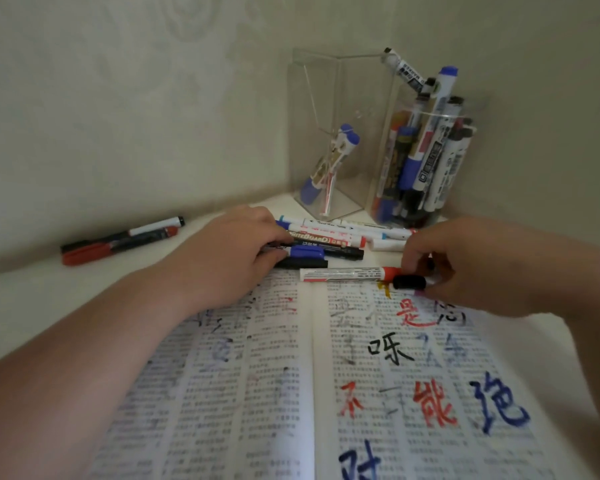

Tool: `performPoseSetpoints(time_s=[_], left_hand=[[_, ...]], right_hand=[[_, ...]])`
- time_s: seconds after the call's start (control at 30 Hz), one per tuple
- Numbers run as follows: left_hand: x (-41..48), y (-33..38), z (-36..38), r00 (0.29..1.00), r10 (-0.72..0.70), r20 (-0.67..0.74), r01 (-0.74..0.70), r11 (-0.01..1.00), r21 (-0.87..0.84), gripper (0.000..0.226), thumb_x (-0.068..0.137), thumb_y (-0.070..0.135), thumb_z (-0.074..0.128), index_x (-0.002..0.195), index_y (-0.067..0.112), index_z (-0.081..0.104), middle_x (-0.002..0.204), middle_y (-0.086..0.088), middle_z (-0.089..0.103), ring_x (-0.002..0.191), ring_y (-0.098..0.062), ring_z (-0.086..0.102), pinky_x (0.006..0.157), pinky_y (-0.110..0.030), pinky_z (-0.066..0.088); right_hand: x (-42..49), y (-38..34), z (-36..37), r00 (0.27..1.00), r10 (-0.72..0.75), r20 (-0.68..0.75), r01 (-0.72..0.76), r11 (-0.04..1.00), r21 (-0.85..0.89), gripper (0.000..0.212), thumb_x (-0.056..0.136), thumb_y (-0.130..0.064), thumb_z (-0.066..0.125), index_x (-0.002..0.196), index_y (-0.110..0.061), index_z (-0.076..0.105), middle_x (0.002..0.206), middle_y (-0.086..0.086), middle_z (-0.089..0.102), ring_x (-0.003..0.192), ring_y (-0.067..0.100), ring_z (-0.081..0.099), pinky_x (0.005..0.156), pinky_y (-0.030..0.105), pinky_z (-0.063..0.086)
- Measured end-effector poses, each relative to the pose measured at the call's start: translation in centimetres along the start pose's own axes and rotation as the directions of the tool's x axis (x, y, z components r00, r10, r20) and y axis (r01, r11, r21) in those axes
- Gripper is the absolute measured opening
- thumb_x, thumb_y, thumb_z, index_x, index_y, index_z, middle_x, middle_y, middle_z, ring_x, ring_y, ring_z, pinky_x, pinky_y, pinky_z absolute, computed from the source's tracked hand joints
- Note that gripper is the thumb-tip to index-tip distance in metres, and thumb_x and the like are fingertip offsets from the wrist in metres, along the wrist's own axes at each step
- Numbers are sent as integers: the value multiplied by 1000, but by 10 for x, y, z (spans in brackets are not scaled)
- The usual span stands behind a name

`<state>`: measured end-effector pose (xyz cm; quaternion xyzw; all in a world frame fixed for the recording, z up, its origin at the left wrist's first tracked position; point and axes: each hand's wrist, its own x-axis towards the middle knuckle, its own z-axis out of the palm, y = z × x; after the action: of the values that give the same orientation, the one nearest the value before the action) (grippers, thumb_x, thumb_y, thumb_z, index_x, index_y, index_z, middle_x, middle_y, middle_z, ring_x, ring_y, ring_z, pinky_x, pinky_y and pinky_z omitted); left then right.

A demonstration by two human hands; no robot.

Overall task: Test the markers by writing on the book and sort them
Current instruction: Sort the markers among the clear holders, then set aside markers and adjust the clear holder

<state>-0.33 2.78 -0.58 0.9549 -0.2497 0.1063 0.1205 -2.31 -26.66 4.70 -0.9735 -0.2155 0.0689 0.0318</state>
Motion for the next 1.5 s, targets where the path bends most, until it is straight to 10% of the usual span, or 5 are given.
performPoseSetpoints(time_s=[0.43, 0.73, 1.03, 1.27, 1.5], left_hand=[[-4, 10, 4, 999, -23, 43, 27, 996, -88, 37, 96, 37, 63, 130, 37, 49, 112, 20, 51, 103, -3, 39, 99, -31, 28], [-3, 12, -10, 898, 36, -439, -118, 980, -161, 20, 88, 42, 70, 106, 33, 72, 89, 10, 48, 83, -7, 44, 76, -26, 39], [-19, 28, -22, 938, -177, -297, -255, 228, -940, 15, 84, 2, 75, 93, 11, 68, 80, -12, 73, 68, -36, 73, 71, -41, 60], [-21, 37, -10, 989, 69, -131, -131, 823, -552, 18, 97, 28, 62, 115, 31, 62, 101, 12, 69, 93, -14, 66, 80, -26, 52], [-20, 44, -6, 982, 157, -104, -188, 857, -480, 14, 102, 44, 41, 114, 45, 47, 86, 16, 59, 77, -9, 59, 65, -24, 45]], right_hand=[[12, -11, 20, 886, -185, -425, 292, 935, 202, 19, 80, -27, 82, 84, -36, 66, 71, -21, 57, 74, -1, 57, 62, 9, 41], [25, -25, 37, 800, -174, -574, 375, 892, 252, 18, 84, -36, 71, 100, -28, 72, 79, -17, 60, 66, 11, 56, 60, 22, 43], [21, -35, 32, 852, -27, -523, 434, 595, 676, 52, 75, -51, 75, 122, -37, 60, 99, -5, 70, 80, 17, 66, 65, 40, 57], [14, -43, 25, 873, 28, -487, 463, 266, 845, 15, 73, -23, 78, 87, -26, 79, 64, 9, 67, 52, 17, 58, 48, 26, 47], [11, -50, 27, 873, -80, -481, 484, 252, 838, 21, 81, -15, 70, 101, -8, 72, 73, 3, 74, 57, 7, 63, 52, 17, 49]])
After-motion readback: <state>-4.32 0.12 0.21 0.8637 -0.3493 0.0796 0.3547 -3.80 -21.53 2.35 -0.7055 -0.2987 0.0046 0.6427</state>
